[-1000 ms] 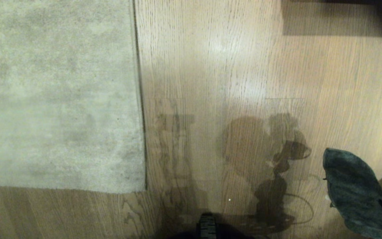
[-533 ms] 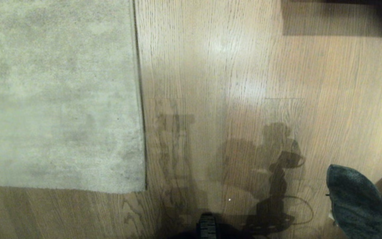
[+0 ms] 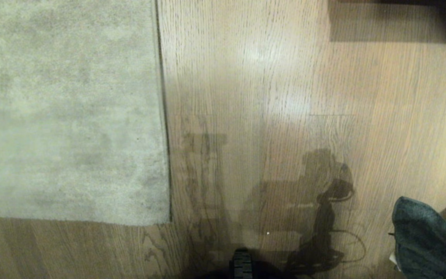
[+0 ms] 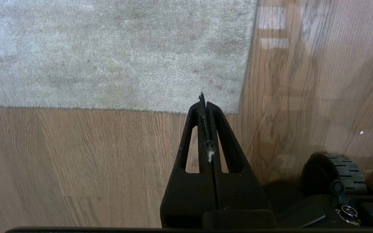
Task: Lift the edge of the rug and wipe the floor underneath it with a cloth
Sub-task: Lift up the carpet
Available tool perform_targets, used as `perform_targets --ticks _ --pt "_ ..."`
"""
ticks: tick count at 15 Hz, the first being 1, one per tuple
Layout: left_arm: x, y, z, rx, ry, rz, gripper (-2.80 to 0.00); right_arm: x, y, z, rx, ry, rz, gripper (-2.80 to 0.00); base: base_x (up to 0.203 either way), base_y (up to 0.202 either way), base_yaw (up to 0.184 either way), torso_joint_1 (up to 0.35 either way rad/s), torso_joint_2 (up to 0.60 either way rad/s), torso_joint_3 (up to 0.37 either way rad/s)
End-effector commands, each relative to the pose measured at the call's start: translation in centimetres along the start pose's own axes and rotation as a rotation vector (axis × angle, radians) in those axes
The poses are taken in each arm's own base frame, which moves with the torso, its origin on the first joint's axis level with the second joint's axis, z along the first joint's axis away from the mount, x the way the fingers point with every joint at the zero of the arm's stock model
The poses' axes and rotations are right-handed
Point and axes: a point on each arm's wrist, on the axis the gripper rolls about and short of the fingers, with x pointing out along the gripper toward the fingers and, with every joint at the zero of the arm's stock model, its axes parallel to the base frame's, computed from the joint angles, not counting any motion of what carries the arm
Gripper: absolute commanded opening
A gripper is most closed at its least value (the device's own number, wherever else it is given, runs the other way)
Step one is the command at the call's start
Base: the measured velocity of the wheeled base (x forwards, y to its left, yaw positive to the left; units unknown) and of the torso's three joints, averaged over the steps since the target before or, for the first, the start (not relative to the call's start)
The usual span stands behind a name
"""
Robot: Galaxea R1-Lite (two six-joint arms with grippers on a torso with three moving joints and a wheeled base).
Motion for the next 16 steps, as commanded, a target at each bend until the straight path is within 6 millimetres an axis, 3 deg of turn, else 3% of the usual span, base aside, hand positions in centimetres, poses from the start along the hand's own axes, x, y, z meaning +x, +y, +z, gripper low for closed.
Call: perform_targets --ticks 1,12,16 --pt "0.0 0.0 0.0 -0.001 0.0 0.0 -2.8 -0.5 0.1 -0.1 -0.011 -0.023 -0.033 -2.8 0.0 0.0 0.0 0.0 0.0 0.0" --pt "0.0 0.0 0.0 -0.001 0.0 0.0 -2.8 -0.6 -0.4 -1.4 0.001 0.104 -0.273 -2.8 0.0 0.0 0.0 0.0 0.0 0.0" --pt "0.0 0.0 0.0 -0.001 0.0 0.0 -2.8 -0.5 -0.4 -1.6 0.005 0.112 -0.279 -2.8 0.0 0.0 0.0 0.0 0.0 0.0"
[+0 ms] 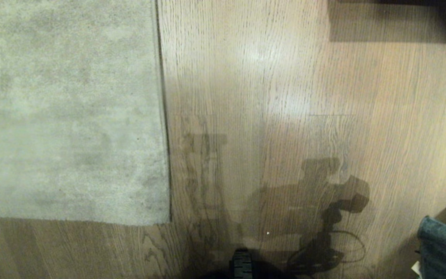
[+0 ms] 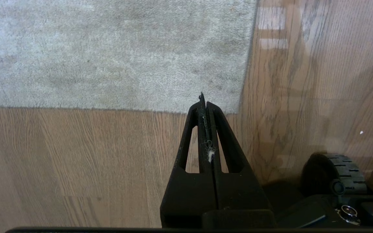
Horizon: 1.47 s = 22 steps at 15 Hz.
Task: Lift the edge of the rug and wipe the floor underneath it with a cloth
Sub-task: Lift up the carpet
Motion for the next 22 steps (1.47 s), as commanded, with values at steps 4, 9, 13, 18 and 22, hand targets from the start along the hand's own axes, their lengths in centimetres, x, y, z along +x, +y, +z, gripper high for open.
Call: perform_targets --ticks 4,9,13,18,22 --pt "0.0 0.0 0.0 -0.001 0.0 0.0 -2.8 0.04 -0.01 -0.05 0.054 0.003 -0.005 -2.8 0.0 0.0 0.0 0.0 0.0 0.0" --pt "0.0 0.0 0.0 -0.001 0.0 0.0 -2.8 0.04 -0.01 -0.04 0.07 0.001 -0.005 -2.8 0.0 0.0 0.0 0.0 0.0 0.0" --pt "0.0 0.0 0.0 -0.001 0.0 0.0 -2.8 0.04 -0.01 -0.04 0.072 0.001 -0.005 -2.8 0.0 0.0 0.0 0.0 0.0 0.0" --pt "0.0 0.0 0.0 -0.001 0.0 0.0 -2.8 0.04 -0.01 -0.02 0.072 0.0 -0.005 -2.8 0.0 0.0 0.0 0.0 0.0 0.0" --pt "0.0 0.0 0.0 -0.001 0.0 0.0 -2.8 0.04 -0.01 -0.05 0.071 0.002 -0.003 -2.8 0.0 0.0 0.0 0.0 0.0 0.0"
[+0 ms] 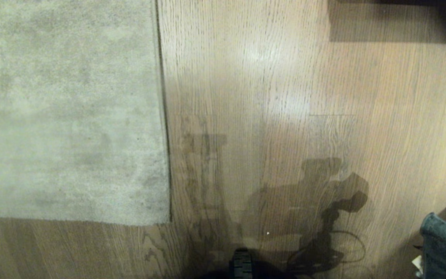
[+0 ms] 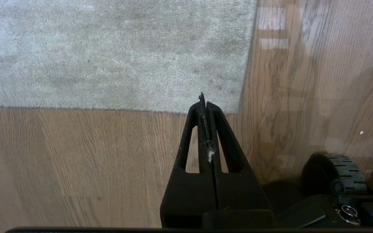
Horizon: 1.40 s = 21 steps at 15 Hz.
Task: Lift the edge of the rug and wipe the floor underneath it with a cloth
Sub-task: Lift up the carpet
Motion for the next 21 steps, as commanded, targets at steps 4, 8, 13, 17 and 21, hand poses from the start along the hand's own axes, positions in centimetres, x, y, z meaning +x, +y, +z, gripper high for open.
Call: perform_targets --ticks 4,8,13,17,21 --pt "0.0 0.0 0.0 -0.001 0.0 0.0 -2.8 0.01 0.0 -0.08 -0.008 0.01 0.024 -2.8 0.0 0.0 0.0 0.0 0.0 0.0" --pt "0.0 0.0 0.0 -0.001 0.0 0.0 -2.8 0.01 0.0 -0.1 -0.01 0.011 0.034 -2.8 0.0 0.0 0.0 0.0 0.0 0.0" --pt "0.0 0.0 0.0 -0.001 0.0 0.0 -2.8 0.03 -0.01 -0.06 -0.026 0.009 0.092 -2.8 0.0 0.0 0.0 0.0 0.0 0.0" --pt "0.0 0.0 0.0 -0.001 0.0 0.0 -2.8 -0.04 -0.03 -0.1 -0.046 0.0 0.167 -2.8 0.0 0.0 0.0 0.0 0.0 0.0" --pt "0.0 0.0 0.0 -0.001 0.0 0.0 -2.8 -0.53 -0.15 -0.24 -0.055 -0.071 0.225 -2.8 0.0 0.0 0.0 0.0 0.0 0.0"
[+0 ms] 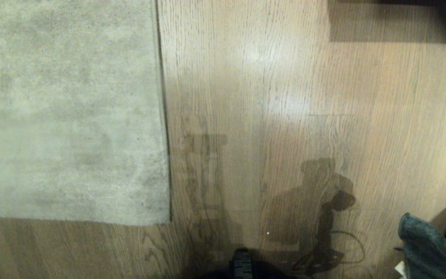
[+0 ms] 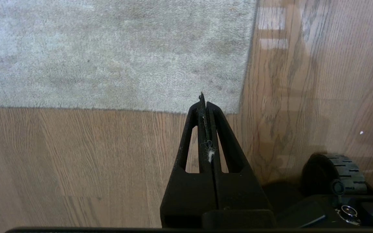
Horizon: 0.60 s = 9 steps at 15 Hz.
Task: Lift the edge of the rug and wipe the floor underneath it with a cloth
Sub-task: Lift up the carpet
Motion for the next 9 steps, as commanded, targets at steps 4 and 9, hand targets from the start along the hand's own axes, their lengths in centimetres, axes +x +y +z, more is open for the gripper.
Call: perform_targets --ticks 4,9 --pt "0.0 0.0 0.0 -0.001 0.0 0.0 -2.8 -0.78 -0.02 -0.11 -0.006 -0.12 0.018 -2.8 0.0 0.0 0.0 0.0 0.0 0.0" --pt "0.0 0.0 0.0 -0.001 0.0 0.0 -2.8 -1.33 -0.02 -0.37 -0.005 -0.196 0.014 -2.8 0.0 0.0 0.0 0.0 0.0 0.0"
